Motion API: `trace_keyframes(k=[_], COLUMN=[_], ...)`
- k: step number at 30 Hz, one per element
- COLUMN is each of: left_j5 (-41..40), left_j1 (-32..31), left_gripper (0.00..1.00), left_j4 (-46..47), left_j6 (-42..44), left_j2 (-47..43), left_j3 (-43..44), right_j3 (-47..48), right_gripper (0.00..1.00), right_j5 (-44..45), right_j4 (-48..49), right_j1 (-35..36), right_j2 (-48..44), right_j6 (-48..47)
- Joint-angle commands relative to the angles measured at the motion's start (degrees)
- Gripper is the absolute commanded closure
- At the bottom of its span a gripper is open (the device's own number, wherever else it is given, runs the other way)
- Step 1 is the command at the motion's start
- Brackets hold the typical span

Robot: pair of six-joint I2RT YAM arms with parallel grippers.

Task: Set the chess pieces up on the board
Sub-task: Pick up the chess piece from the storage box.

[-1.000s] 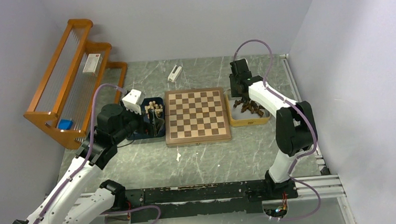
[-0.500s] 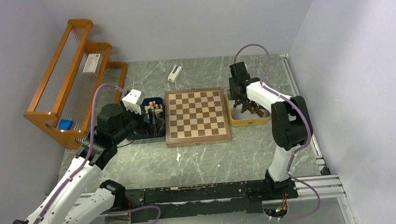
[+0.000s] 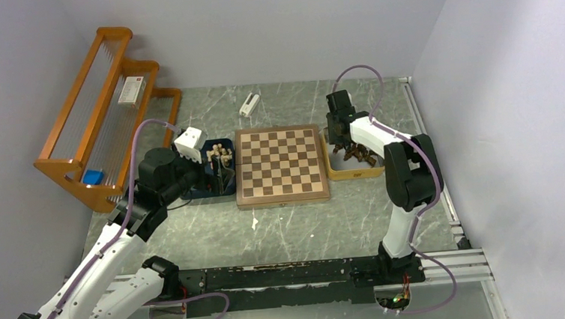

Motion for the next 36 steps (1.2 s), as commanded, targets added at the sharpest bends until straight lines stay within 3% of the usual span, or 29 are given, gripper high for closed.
trace_keyframes(k=[1, 8, 12, 16, 24, 36], left_j5=[-0.9, -0.9, -0.9, -0.8, 0.3, 0.2], left_j1=[-0.4, -0.4, -0.4, -0.4, -0.4, -0.4], left_gripper=[0.05, 0.05, 0.05, 0.05, 0.06, 0.06], left_j4=[0.3, 0.4, 0.4, 0.4, 0.7, 0.6], left_j6=[0.8, 0.8, 0.9, 0.9, 0.9, 0.8], left_j2=[-0.8, -0.9, -0.9, -0.9, -0.8, 0.1], left_j3=[0.3, 0.3, 0.3, 0.3, 0.3, 0.4], right_j3=[-0.7, 0.1, -0.8, -1.7, -0.9, 11.2], right_gripper=[0.65, 0.73, 0.66, 0.65, 0.82, 0.86], right_j5=[0.4, 0.9, 0.1, -0.5, -0.1, 2.1], right_j4=[0.2, -1.2, -1.2, -0.4, -2.0, -12.0], right_j1=[-0.5, -0.6, -0.5, -0.5, -0.5, 1.7], right_j2=[1.1, 1.0, -0.4, -1.8, -3.2, -6.3], right_j6=[1.0, 1.8, 2.1, 1.9, 1.9, 0.9])
